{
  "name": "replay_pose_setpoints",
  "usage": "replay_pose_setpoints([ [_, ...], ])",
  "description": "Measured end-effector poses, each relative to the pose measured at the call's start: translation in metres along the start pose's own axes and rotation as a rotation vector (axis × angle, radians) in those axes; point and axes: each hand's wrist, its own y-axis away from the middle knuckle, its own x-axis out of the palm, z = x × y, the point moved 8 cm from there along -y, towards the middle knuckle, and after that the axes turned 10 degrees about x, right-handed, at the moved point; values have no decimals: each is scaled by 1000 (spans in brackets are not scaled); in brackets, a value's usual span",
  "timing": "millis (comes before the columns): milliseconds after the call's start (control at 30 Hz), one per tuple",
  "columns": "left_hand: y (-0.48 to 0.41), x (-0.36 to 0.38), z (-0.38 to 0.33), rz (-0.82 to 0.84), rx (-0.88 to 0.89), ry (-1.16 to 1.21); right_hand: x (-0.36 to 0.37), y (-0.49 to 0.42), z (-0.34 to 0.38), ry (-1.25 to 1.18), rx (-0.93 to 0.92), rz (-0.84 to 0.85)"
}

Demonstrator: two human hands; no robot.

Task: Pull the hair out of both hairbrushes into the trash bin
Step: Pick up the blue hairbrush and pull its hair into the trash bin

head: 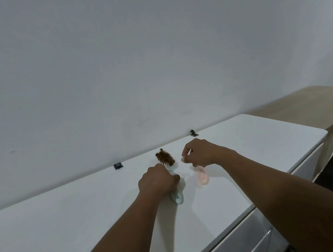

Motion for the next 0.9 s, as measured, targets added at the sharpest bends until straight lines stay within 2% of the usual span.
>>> replay_pose_setpoints([
  [267,-10,4,5,-8,47,-37,22,-16,-1,36,7,25],
  [500,0,-1,-5,-7,56,52,-3,9,7,46,-10,-16],
  [700,18,-22,-61,-80,187,130,-55,57,0,119,-39,-145],
  [900,53,-38,-145,-103,372,177,-123,124,-36,161,35,-304],
])
